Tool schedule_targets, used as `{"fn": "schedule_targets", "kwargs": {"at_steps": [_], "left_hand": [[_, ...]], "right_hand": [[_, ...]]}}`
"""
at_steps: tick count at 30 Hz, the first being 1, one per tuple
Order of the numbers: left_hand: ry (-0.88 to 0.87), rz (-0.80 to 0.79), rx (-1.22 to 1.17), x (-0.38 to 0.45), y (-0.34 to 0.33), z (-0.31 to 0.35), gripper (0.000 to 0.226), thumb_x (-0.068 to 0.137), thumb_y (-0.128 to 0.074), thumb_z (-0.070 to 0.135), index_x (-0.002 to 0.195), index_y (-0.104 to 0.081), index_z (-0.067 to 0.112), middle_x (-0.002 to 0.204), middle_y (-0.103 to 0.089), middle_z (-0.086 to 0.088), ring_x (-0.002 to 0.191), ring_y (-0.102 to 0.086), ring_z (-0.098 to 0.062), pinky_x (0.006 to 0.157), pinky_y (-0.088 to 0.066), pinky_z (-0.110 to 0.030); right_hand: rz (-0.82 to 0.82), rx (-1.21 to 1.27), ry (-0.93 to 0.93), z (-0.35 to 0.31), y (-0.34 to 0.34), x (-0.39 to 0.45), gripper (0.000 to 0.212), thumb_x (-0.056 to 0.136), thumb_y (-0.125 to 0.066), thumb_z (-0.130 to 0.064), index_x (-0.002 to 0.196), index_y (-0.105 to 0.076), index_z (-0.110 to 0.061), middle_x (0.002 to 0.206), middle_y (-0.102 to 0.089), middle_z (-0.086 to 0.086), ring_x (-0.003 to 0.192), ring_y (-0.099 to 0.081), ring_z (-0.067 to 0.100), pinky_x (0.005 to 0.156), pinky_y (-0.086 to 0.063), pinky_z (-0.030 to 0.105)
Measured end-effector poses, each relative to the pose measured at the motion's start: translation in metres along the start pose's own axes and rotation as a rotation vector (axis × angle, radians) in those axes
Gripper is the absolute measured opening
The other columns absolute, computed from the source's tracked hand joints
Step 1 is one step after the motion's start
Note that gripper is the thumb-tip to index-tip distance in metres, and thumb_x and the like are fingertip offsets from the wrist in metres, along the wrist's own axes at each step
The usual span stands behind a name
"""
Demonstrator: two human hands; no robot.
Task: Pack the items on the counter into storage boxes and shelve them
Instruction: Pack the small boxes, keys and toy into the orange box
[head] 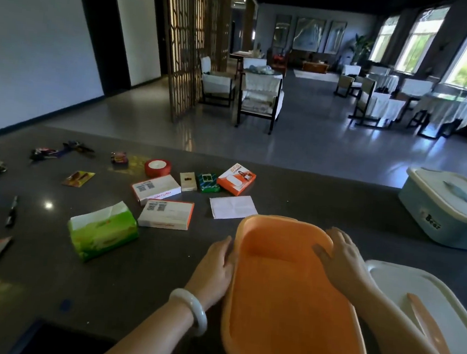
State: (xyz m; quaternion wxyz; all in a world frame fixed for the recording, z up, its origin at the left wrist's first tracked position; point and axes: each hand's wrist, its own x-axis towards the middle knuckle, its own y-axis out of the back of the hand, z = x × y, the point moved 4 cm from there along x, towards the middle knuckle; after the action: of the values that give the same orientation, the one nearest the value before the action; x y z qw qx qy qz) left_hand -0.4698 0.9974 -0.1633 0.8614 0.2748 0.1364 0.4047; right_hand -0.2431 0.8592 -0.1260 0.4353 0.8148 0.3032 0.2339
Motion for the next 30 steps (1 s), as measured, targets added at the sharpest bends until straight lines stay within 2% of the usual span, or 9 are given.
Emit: {"fn": "schedule_targets", "kwargs": {"at_steps": [3,6,8,10,12,15,20,26,30], "left_hand": [[0.096,0.071,0.066,0.019,0.022,-0.019,0.046,0.101,-0.041,0.041,0.144,-0.038,0.027,0.149,-0.041,0.003,0.136,-0.039,-0.014,0.108,-0.032,-0.031],[0.127,0.088,0.14,0.034,0.042,-0.042,0.035,0.101,-0.045,0.031,0.134,-0.049,0.02,0.127,-0.054,0.001,0.118,-0.052,-0.011,0.095,-0.036,-0.02],[0.144,0.075,0.199,0.044,0.053,-0.057,0.028,0.1,-0.047,0.03,0.125,-0.053,0.018,0.116,-0.057,0.002,0.104,-0.055,-0.008,0.09,-0.039,-0.02],[0.151,0.042,0.253,0.057,0.064,-0.07,0.023,0.099,-0.049,0.03,0.118,-0.056,0.018,0.113,-0.059,0.001,0.099,-0.057,-0.008,0.093,-0.044,-0.024],[0.14,0.021,0.303,0.072,0.078,-0.08,0.024,0.098,-0.052,0.029,0.119,-0.056,0.017,0.117,-0.059,-0.001,0.109,-0.059,-0.013,0.099,-0.044,-0.029],[0.115,0.006,0.376,0.099,0.1,-0.093,0.037,0.097,-0.055,0.026,0.131,-0.052,0.012,0.136,-0.052,-0.009,0.126,-0.05,-0.024,0.107,-0.039,-0.034],[0.03,-0.05,0.557,0.147,0.126,-0.114,0.047,0.094,-0.059,0.033,0.136,-0.044,0.019,0.141,-0.047,-0.002,0.129,-0.046,-0.017,0.11,-0.035,-0.03],[-0.067,-0.236,0.705,0.198,0.133,-0.125,0.073,0.084,-0.069,0.043,0.145,-0.034,0.022,0.15,-0.035,-0.001,0.136,-0.036,-0.021,0.112,-0.031,-0.04],[-0.089,-0.384,0.851,0.221,0.13,-0.138,0.096,0.077,-0.067,0.06,0.151,-0.019,0.024,0.158,-0.016,-0.004,0.145,-0.016,-0.027,0.117,-0.019,-0.05]], "right_hand": [[-0.012,0.021,0.12,-0.036,-0.002,0.027,0.047,0.096,-0.054,-0.029,0.139,-0.044,-0.014,0.145,-0.043,0.005,0.129,-0.044,0.024,0.1,-0.042,0.038],[-0.115,0.061,0.16,-0.076,-0.02,0.046,0.041,0.097,-0.054,-0.032,0.136,-0.048,-0.02,0.14,-0.049,0.002,0.117,-0.054,0.02,0.083,-0.046,0.027],[-0.209,0.051,0.189,-0.101,-0.038,0.058,0.04,0.096,-0.054,-0.033,0.134,-0.049,-0.023,0.136,-0.052,0.002,0.112,-0.059,0.017,0.075,-0.047,0.019],[-0.286,0.038,0.22,-0.124,-0.059,0.069,0.041,0.094,-0.056,-0.034,0.134,-0.049,-0.025,0.135,-0.054,0.0,0.111,-0.061,0.016,0.068,-0.048,0.015],[-0.33,0.107,0.191,-0.141,-0.078,0.081,0.041,0.093,-0.058,-0.038,0.131,-0.052,-0.026,0.132,-0.056,0.001,0.109,-0.061,0.017,0.071,-0.052,0.017],[-0.396,0.142,0.14,-0.159,-0.103,0.102,0.043,0.09,-0.062,-0.04,0.129,-0.054,-0.024,0.13,-0.057,0.001,0.109,-0.06,0.016,0.079,-0.053,0.023],[-0.429,0.068,0.001,-0.171,-0.137,0.143,0.044,0.09,-0.064,-0.033,0.13,-0.057,-0.016,0.124,-0.061,0.004,0.103,-0.062,0.018,0.085,-0.054,0.024],[-0.425,0.076,-0.192,-0.166,-0.173,0.173,0.04,0.087,-0.069,-0.029,0.124,-0.062,-0.015,0.114,-0.065,0.004,0.087,-0.062,0.013,0.059,-0.045,0.012],[-0.439,0.05,-0.28,-0.16,-0.192,0.194,0.044,0.085,-0.07,-0.034,0.124,-0.062,-0.015,0.112,-0.063,0.003,0.088,-0.061,0.014,0.065,-0.048,0.015]]}}
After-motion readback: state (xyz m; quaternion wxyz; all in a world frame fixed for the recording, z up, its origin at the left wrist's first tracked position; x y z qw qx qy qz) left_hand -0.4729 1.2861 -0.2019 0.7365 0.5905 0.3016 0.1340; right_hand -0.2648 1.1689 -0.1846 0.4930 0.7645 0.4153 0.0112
